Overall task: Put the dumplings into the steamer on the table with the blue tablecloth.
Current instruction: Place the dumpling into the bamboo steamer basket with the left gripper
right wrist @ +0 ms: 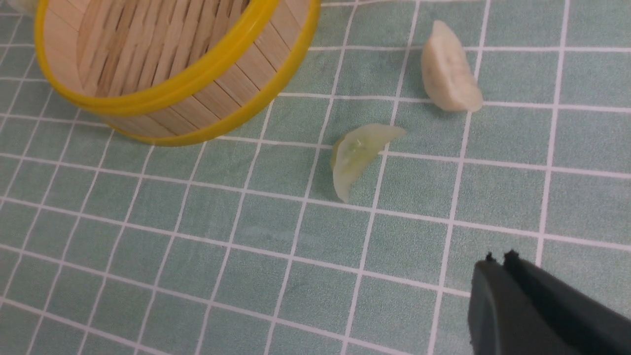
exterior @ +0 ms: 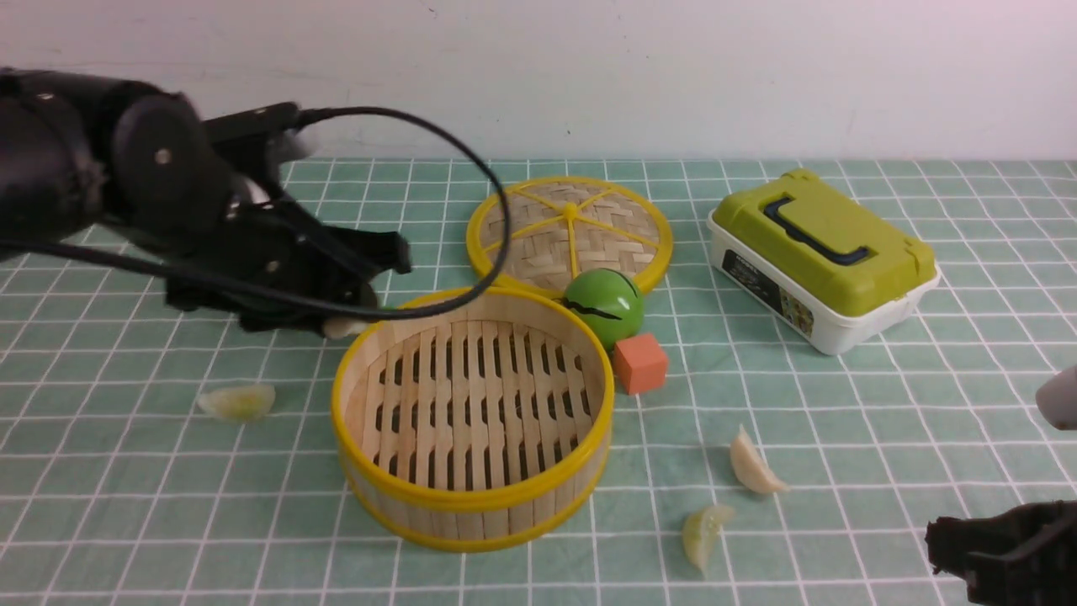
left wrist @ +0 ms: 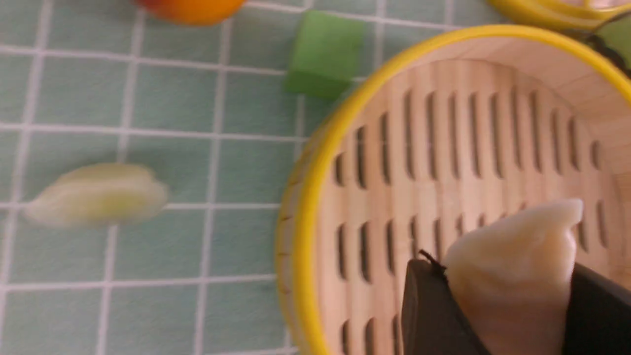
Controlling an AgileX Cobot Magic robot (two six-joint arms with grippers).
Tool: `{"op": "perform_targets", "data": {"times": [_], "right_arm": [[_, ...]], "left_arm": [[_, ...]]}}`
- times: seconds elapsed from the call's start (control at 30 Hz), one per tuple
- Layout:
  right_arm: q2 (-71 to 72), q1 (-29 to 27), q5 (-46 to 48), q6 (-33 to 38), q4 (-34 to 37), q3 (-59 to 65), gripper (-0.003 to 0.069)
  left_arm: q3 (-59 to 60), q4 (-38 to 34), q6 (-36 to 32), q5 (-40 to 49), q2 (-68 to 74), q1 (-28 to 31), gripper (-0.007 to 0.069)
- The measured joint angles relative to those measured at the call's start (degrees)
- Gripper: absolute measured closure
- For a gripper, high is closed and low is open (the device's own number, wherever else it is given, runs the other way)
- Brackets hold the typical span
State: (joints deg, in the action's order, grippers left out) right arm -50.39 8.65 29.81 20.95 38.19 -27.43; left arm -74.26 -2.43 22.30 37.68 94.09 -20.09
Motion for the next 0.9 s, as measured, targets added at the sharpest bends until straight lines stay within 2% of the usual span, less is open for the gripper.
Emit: {"op": "perform_targets", "data": {"times": [0.07, 0.27, 0.4, 0.47, 0.7, 0.9], "right_arm": [[0.0, 0.0, 0.1, 0.0, 0.1, 0.0, 0.0648], [0.0, 0.0, 0.4, 0.0, 0.1, 0.0, 0.0641], [0.0, 0.0, 0.4, 0.3, 0.1, 0.0, 0.0637], [0.0, 0.0, 0.4, 0.4, 0.1, 0.0, 0.0636], [0.0, 0.0, 0.4, 0.7, 0.1, 0.0, 0.0627], [0.0, 0.0, 0.3, 0.6, 0.1, 0.0, 0.062]], "left_arm": [[-1.2, -0.1, 0.5, 0.1, 1.7, -0.8, 0.0342], [-8.0, -0.2, 7.9, 1.3, 16.3, -1.9, 0.0342], [-9.5, -0.6, 8.8, 1.3, 19.9, -1.9, 0.0342], [-9.6, -0.9, 8.8, 1.2, 20.2, -1.9, 0.034], [-10.5, -0.5, 7.7, 2.4, 17.8, -1.9, 0.0253], [-12.9, 7.0, 6.1, 7.6, 9.8, -1.9, 0.0258]]}}
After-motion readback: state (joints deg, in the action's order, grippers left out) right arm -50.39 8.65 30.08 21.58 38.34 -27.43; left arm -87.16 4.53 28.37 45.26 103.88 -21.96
